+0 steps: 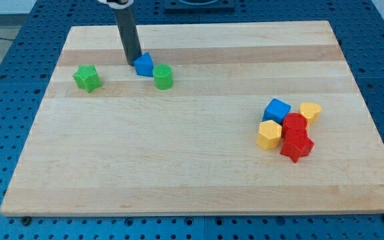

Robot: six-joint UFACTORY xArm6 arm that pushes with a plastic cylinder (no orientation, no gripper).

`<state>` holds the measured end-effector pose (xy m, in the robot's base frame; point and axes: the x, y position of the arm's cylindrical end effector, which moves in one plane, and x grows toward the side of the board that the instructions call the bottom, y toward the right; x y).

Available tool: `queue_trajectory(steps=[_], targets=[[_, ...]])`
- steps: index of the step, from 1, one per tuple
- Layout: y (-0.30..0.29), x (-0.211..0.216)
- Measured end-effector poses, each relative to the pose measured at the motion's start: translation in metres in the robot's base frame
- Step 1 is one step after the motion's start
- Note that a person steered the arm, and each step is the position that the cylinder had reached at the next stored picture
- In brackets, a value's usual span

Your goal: Move the blue triangle into the green circle

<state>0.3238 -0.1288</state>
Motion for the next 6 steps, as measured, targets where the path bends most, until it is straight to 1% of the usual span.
queue_trajectory(steps=[1, 2, 4, 5, 6], targets=[[0.003, 0.025], [0.023, 0.033], [0.018, 0.014], [-0.016, -0.014], [-0.012, -0.024]])
